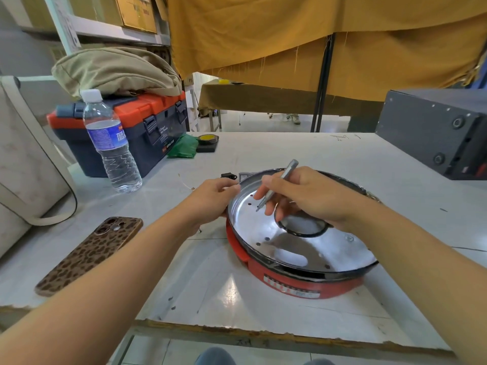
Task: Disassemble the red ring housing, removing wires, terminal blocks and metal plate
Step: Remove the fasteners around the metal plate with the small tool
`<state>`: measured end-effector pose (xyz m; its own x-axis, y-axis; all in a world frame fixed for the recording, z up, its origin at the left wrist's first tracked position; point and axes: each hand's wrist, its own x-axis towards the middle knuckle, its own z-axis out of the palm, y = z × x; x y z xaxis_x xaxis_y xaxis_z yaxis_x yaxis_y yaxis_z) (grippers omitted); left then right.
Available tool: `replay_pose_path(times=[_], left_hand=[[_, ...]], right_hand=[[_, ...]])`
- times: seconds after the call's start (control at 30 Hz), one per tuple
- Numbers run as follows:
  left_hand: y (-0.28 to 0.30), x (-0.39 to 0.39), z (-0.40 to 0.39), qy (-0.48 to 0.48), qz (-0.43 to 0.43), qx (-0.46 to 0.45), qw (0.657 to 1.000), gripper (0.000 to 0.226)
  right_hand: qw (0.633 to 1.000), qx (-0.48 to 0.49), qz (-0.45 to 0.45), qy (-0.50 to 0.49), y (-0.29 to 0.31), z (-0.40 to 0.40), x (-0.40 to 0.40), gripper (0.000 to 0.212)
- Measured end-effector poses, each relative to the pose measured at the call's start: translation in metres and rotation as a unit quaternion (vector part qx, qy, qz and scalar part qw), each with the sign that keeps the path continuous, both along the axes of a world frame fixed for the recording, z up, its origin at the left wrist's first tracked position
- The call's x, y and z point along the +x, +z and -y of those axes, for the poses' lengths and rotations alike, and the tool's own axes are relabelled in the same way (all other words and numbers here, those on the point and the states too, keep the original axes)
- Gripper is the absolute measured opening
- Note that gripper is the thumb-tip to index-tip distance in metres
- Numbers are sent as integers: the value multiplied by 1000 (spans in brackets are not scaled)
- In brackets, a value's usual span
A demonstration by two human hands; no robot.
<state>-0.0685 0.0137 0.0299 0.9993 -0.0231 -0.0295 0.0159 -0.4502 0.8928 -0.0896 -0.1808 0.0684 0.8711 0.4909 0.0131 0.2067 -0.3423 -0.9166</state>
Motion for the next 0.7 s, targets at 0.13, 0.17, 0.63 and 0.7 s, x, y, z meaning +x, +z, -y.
replay_pose_path(times=[0.13,0.17,0.63,0.7], left_hand=[[6,-3,-11,-34,-62,61,996,34],[7,-5,-14,-52,-82,72,993,34],[-3,4,-3,-9,12,0,1000,26],[-4,3,-2,13,2,-18,1000,30]], right_hand=[[1000,1,5,-2,-1,-2,2,37],[1000,2,4,-1,-1,-3,3,36],[996,31,-53,58,-4,-2,0,8],[996,33,-55,62,-6,-4,0,8]])
